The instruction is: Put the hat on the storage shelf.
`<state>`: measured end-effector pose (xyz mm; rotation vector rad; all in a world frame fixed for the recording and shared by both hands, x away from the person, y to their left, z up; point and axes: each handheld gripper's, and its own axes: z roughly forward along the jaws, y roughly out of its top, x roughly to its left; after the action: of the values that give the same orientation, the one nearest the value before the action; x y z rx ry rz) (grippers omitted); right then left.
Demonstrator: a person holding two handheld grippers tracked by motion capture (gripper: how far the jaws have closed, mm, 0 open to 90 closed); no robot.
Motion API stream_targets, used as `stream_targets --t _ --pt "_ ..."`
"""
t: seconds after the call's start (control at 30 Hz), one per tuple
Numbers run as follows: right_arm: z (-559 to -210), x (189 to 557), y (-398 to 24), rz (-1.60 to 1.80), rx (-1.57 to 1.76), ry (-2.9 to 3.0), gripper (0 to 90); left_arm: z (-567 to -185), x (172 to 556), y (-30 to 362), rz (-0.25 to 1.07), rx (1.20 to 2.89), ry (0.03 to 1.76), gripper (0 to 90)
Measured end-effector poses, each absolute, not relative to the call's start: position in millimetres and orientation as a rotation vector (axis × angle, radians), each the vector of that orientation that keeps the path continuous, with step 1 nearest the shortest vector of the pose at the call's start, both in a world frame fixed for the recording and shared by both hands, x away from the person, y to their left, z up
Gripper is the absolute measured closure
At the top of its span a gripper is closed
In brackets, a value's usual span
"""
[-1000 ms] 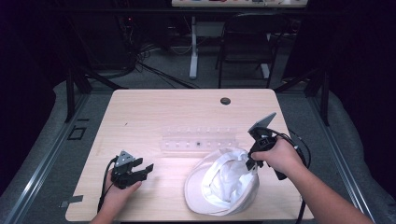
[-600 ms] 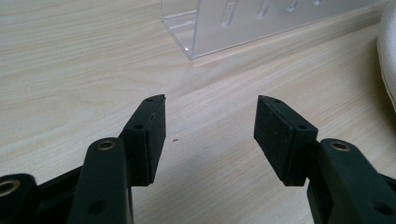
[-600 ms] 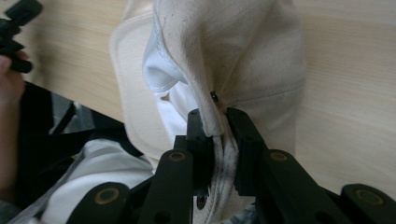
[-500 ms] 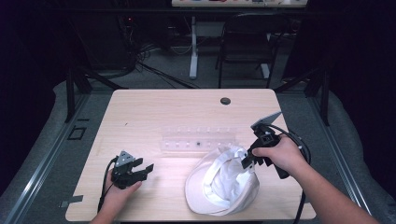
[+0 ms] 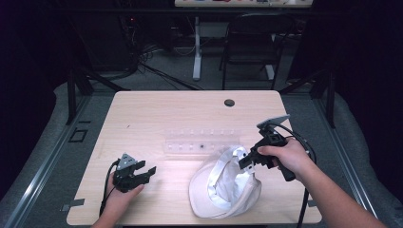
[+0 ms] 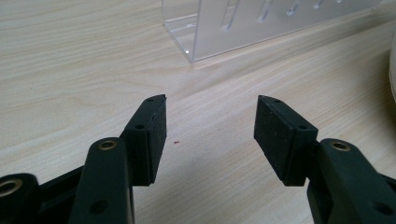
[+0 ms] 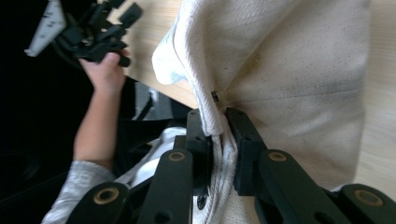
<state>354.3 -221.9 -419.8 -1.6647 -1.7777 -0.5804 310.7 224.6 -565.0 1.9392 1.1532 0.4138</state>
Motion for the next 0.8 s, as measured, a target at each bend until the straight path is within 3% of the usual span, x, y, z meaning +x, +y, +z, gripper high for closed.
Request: stream_targets --t 0.8 --pt "-380.4 350.7 -218.9 -0.797 -1.57 -1.707 80.6 -565.0 310.4 223.9 0.416 1.942 1.151 44.4"
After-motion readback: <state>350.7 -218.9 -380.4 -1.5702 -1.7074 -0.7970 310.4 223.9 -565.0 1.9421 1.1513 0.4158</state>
